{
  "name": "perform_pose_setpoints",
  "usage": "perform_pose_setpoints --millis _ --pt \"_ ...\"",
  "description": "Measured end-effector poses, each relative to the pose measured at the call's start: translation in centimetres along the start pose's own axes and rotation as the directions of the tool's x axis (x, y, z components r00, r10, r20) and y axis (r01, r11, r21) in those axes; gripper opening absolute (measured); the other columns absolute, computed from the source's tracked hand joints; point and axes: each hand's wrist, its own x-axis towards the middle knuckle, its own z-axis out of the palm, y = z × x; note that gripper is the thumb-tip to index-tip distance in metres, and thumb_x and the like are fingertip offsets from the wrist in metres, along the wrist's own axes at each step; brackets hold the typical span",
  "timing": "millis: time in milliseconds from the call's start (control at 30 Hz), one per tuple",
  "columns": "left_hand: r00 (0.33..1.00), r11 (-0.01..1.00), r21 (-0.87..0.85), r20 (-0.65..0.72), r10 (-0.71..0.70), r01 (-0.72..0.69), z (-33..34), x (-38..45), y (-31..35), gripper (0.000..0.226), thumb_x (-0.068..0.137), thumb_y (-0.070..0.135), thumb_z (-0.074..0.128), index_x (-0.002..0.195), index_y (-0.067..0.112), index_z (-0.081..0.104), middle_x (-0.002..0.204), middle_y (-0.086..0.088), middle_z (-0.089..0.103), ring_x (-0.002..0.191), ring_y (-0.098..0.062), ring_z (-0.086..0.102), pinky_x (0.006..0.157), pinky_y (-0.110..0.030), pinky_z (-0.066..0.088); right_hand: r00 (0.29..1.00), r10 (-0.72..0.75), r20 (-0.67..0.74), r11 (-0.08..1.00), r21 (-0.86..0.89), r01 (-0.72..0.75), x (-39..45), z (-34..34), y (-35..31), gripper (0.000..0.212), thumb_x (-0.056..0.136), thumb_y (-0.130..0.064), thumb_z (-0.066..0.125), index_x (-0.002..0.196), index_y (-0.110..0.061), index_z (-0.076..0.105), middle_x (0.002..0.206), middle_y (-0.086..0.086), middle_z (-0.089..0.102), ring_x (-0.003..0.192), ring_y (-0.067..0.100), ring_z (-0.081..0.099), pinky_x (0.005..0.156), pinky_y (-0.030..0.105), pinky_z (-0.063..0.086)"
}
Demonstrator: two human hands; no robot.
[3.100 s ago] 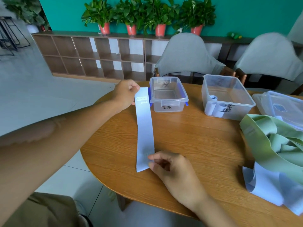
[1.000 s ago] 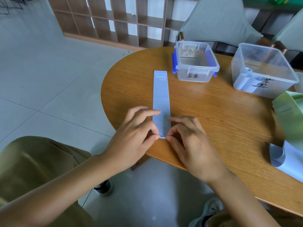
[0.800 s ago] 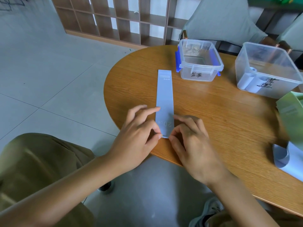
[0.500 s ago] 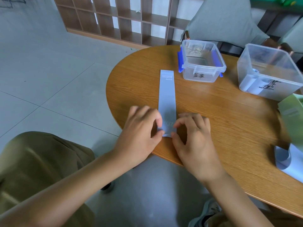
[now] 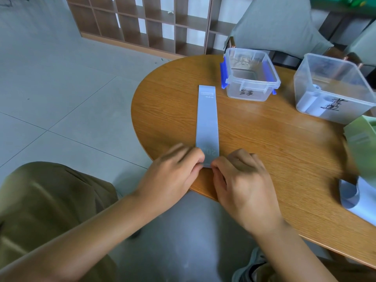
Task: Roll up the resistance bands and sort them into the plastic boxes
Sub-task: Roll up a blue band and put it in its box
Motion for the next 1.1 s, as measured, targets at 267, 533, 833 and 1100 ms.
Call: perform_pose_setpoints --millis 267,533,833,1100 --pt "1.000 0.998 -0.055 0.004 0.005 -0.004 0.2 -0.6 -0.7 0.009 0.096 0.013 0.066 0.088 0.010 0.068 0.092 0.002 0.061 0.088 -0.021 0.053 0.078 -0.031 0.045 0.996 0.074 0.053 0.989 0.124 -0.080 -0.4 0.3 0.6 0.013 0.091 -0.017 0.062 0.086 -0.015 0.074 0.085 -0.002 0.067 0.089 0.026 0.058 0.073 0.043 0.048" --pt "0.973 0.969 -0.094 0.050 -0.224 0.228 0.5 -0.2 -0.1 0.011 0.088 0.028 0.075 0.087 0.021 0.067 0.128 0.002 0.053 0.122 -0.023 0.041 0.104 -0.027 0.035 0.943 0.285 0.170 0.896 0.302 -0.325 0.2 1.2 0.9 0.004 0.088 -0.023 0.075 0.090 -0.022 0.072 0.141 0.000 0.052 0.132 0.024 0.035 0.109 0.040 0.037" --pt "0.916 0.911 -0.102 0.101 -0.389 0.399 1.1 0.6 0.3 0.012 0.088 0.032 0.071 0.082 0.022 0.069 0.154 -0.001 0.042 0.145 -0.028 0.022 0.111 -0.042 0.028 0.856 0.423 0.298 0.817 0.282 -0.502 1.5 1.1 0.3 0.007 0.092 -0.030 0.067 0.087 -0.025 0.070 0.160 -0.003 0.034 0.146 0.019 0.015 0.119 0.043 0.021" --pt "0.882 0.879 -0.082 0.081 -0.463 0.469 1.6 1.8 0.6 0.011 0.086 0.022 0.073 0.089 0.023 0.063 0.152 -0.003 0.043 0.142 -0.033 0.025 0.110 -0.048 0.032 0.773 0.532 0.346 0.742 0.249 -0.622 3.0 1.1 0.0 0.029 0.090 -0.030 0.066 0.116 -0.026 0.054 0.151 -0.003 0.036 0.140 0.016 0.019 0.110 0.031 0.018"
